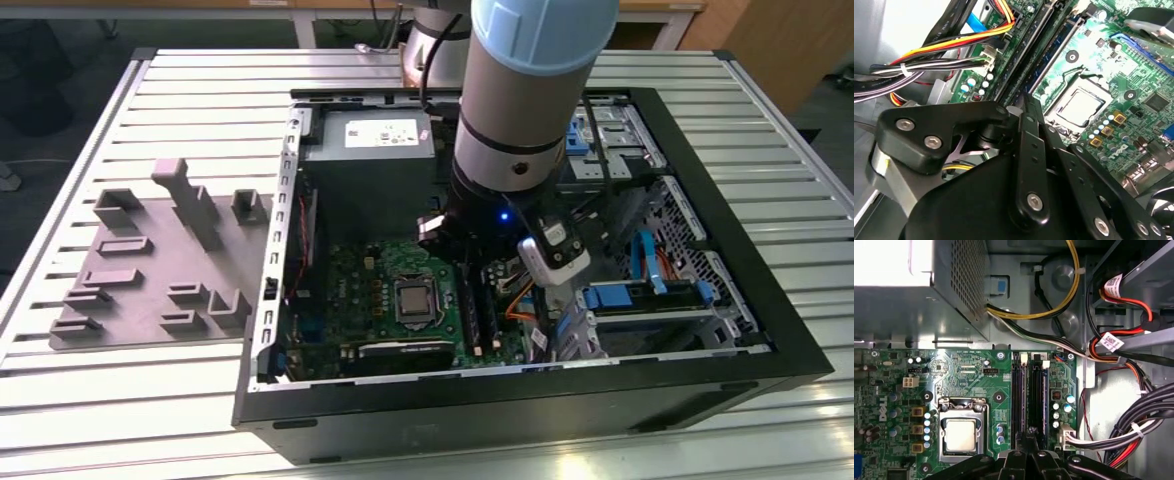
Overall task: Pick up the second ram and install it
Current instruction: 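Press down the second ram until it locks into place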
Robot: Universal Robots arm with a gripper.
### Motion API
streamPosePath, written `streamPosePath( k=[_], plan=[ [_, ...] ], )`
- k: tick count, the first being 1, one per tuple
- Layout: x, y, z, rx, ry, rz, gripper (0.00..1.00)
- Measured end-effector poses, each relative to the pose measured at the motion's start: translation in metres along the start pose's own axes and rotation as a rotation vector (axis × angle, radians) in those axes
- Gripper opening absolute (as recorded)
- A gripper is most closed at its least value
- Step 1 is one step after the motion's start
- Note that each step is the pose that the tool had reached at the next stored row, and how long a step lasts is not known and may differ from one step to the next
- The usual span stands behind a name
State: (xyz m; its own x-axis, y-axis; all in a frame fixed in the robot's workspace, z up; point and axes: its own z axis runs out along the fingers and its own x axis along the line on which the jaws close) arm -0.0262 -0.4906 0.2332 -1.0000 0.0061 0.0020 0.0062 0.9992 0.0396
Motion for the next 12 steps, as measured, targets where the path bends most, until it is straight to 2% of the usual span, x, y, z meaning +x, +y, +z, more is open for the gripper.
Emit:
streamPosePath(
  k=[5, 12],
  plan=[
    [-0.0005, 0.0, -0.0002, 0.0002, 0.0001, 0.0, 0.11],
    [-0.0012, -0.0002, 0.0046, -0.0003, 0.0, 0.0, 0.11]
  ],
)
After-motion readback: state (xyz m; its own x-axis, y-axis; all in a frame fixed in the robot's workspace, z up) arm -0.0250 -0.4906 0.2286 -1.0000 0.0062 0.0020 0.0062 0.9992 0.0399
